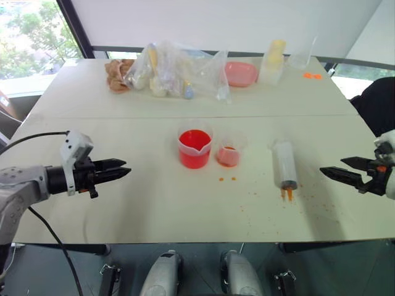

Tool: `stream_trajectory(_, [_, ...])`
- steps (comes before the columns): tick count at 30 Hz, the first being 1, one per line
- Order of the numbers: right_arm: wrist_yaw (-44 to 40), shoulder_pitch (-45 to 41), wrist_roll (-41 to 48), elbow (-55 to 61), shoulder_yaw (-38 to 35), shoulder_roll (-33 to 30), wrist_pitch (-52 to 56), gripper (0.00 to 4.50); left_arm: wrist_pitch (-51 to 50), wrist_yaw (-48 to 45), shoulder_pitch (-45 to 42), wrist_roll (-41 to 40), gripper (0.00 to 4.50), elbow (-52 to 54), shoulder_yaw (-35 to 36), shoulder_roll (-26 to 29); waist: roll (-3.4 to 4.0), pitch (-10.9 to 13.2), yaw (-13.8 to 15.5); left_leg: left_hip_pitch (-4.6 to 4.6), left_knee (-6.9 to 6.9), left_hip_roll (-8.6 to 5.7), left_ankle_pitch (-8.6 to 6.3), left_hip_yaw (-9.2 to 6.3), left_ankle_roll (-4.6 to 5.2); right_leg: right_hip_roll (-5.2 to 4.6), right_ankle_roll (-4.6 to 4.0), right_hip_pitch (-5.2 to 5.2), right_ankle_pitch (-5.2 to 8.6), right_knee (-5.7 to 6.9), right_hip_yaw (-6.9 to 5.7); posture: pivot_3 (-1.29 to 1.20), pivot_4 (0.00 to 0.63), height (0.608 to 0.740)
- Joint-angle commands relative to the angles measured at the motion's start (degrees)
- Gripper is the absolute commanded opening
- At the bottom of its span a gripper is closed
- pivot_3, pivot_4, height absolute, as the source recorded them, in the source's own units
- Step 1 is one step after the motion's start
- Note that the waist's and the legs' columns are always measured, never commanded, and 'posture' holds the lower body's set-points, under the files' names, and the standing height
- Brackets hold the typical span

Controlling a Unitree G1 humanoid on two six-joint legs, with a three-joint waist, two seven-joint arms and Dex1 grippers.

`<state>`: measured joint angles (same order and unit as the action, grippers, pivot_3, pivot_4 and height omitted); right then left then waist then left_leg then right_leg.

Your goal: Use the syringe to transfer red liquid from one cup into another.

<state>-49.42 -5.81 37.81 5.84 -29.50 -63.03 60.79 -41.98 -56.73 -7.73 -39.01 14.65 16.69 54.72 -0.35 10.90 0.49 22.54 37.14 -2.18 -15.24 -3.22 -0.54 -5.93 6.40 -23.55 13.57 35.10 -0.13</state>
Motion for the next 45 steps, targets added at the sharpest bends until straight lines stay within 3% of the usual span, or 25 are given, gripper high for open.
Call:
stream_trajectory(1, [-1.87,-8.53,3.13,-1.75,4.66,-4.24,6.18,4.46,1.71,-0.51,-7.1,-0.37,1.51,-0.73,-0.41,0.02,-0.03,0.02,0.02,-0.01,0.02,0.01,0.0,-0.01,0.0,0.0,-0.02,0.0,-0.01,0.01,0.0,0.0,0.15,0.74])
stream_trajectory(7, [-2.55,-32.04,-3.9,-14.71,25.66,-4.34,11.98,4.46,1.82,-5.88,-15.55,0.25,1.51,-2.04,-3.68,2.95,-0.03,0.02,-1.09,0.0,0.01,0.02,0.0,0.02,0.0,0.04,-0.07,-0.02,-0.05,-0.01,-0.02,0.0,0.15,0.74])
stream_trajectory(14, [-8.08,-49.02,-13.12,-32.65,42.61,2.65,12.44,4.46,2.23,-6.93,-19.27,0.36,1.51,-1.35,-4.13,3.66,-0.04,0.03,-1.48,0.96,0.09,-0.07,0.07,0.06,-0.1,0.05,0.4,-1.13,-0.33,0.32,0.0,0.0,0.15,0.74])
stream_trajectory(20, [-10.0,-58.67,-17.84,-44.14,49.04,11.21,14.86,4.46,2.57,-5.95,-16.79,0.68,1.51,0.62,-3.89,2.16,-0.04,0.03,-1.61,0.94,0.04,-0.11,0.07,0.08,-0.1,0.07,0.4,-1.15,-0.33,0.32,-0.01,0.0,0.15,0.74])
stream_trajectory(25, [-11.98,-60.13,-22.64,-48.03,54.68,15.27,12.98,4.46,4.03,-4.11,-13.21,1.85,1.51,2.17,-3.5,0.47,-0.05,0.03,-1.23,0.95,0.08,-0.12,0.09,0.06,-0.14,0.08,0.41,-1.12,-0.33,0.35,-0.01,0.0,0.15,0.74])
stream_trajectory(26, [-12.25,-59.75,-23.47,-48.29,55.63,15.52,12.62,3.96,4.1,-3.75,-12.68,1.79,1.51,2.5,-3.16,0.29,-0.06,0.02,-1.18,0.95,0.08,-0.13,0.1,0.06,-0.17,0.08,0.42,-1.12,-0.35,0.35,-0.01,0.0,0.15,0.74])
stream_trajectory(27, [-12.31,-59.43,-24.2,-48.75,56.09,15.77,12.41,3.74,4.07,-3.43,-12.29,1.64,1.51,2.75,-2.84,0.18,-0.1,0.0,-1.17,0.95,0.09,-0.14,0.11,0.06,-0.17,0.06,0.44,-1.11,-0.35,0.34,-0.01,0.0,0.15,0.74])
stream_trajectory(30, [-12.56,-58.57,-25.64,-49.65,56.53,16.29,12.41,2.14,4.31,-2.88,-11.34,1.69,1.51,2.97,-2.05,0.16,-0.13,-0.03,-1.28,0.95,0.12,-0.17,0.13,0.04,-0.21,0.06,0.45,-1.06,-0.36,0.33,-0.01,0.0,0.15,0.74])
stream_trajectory(32, [-12.2,-57.97,-25.88,-49.95,55.76,16.89,13.04,1.51,4.93,-2.71,-10.79,2.18,1.51,2.7,-1.92,0.15,-0.15,-0.04,-1.36,0.85,0.12,-0.17,0.13,0.0,-0.21,0.07,0.45,-0.98,-0.37,0.33,-0.01,0.0,0.15,0.74])
stream_trajectory(37, [-11.54,-58.47,-24.16,-48.65,50.3,17.59,14.7,1.44,6.34,-3.0,-11.62,3.14,1.51,0.36,-2.68,0.33,-0.21,-0.08,-1.34,0.82,0.14,-0.17,0.21,0.0,-0.34,0.12,0.38,-0.95,-0.42,0.42,-0.02,0.0,0.15,0.74])
stream_trajectory(41, [-6.95,-71.85,-19.37,-47.53,34.21,18.73,8.47,1.44,7.44,-3.71,-15.01,4.01,1.51,-6.24,-1.9,1.03,0.06,0.15,-1.71,0.85,0.21,-0.19,0.26,0.07,-0.41,0.12,0.38,-1.11,-0.45,0.69,0.05,0.0,0.15,0.74])
stream_trajectory(45, [-0.3,-73.85,-14.85,-33.42,23.51,23.76,2.94,1.44,9.05,-5.3,-20.72,4.97,1.51,-13.16,-3.32,0.95,0.04,0.18,-1.7,0.89,0.12,-0.09,0.33,0.27,-0.51,0.3,0.36,-1.51,-0.44,1.1,0.2,0.0,0.15,0.74])
